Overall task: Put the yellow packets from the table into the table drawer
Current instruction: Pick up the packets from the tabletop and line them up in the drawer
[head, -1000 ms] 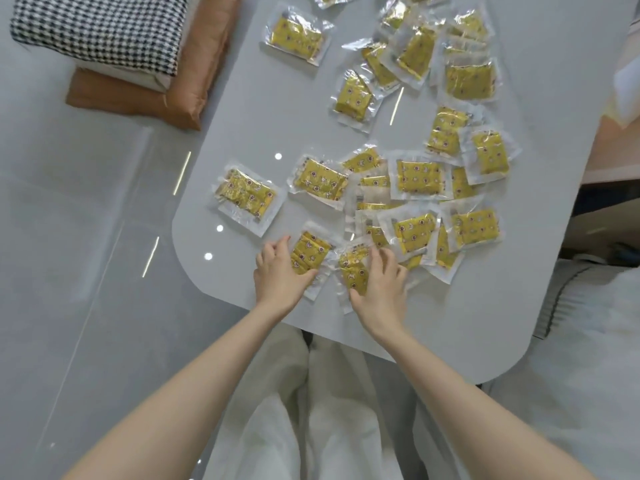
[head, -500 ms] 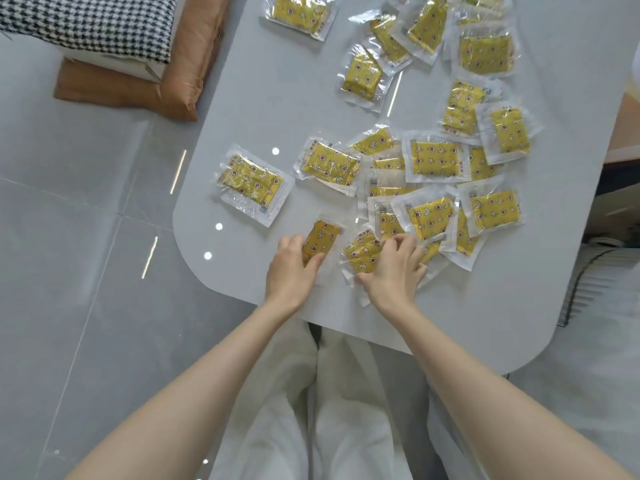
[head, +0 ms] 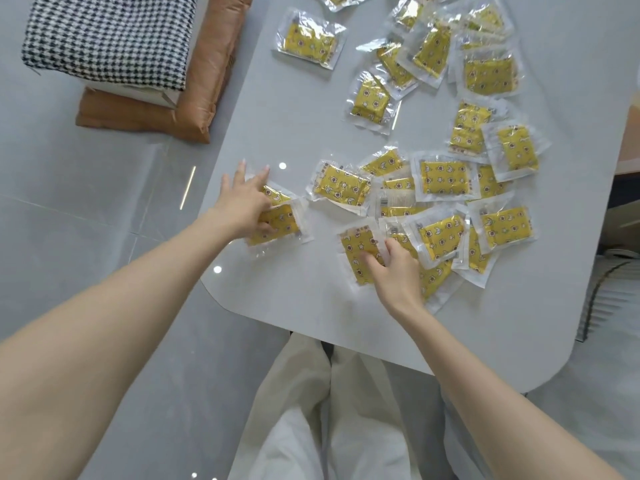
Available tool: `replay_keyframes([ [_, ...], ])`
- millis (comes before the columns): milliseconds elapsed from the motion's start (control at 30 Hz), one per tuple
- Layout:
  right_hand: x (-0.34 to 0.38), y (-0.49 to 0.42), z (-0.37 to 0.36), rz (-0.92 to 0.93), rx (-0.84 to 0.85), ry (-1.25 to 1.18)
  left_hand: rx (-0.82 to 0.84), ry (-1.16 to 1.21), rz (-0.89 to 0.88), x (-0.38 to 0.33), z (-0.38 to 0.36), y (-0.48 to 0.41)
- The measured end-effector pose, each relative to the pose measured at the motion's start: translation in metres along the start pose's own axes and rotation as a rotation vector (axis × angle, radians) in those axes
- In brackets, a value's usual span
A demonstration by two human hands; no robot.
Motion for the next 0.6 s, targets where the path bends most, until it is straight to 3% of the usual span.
replay_keyframes([
  [67, 0.009, -0.004, 0.003, 0.007, 0.021, -0.052, 0.039, -0.043, -0.016, 0.001, -0.005, -0.005],
  [233, 0.016, -0.011, 0.002, -0.031, 0.029, -0.063, -0.080, -0.149, -0.065, 0.000, -0.007, -0.006],
  [367, 0.024, -0.013, -0.003, -0.058, 0.029, -0.052, -0.078, -0.147, -0.062, 0.002, -0.005, -0.005],
  [600, 0.042, -0.001, 0.001, -0.163, 0.059, -0.166, -0.227, 0.370, 0.182, -0.006, -0.010, 0.042],
])
Point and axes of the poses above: each hand's wrist, its own y-axis away from the middle knuckle, its own z-axis out of the back of the hand, x = y × z, the point moved 3 cm from there along -y, towards the middle knuckle, and after that the axes turned 13 degrees about -x, right-handed, at the moved point
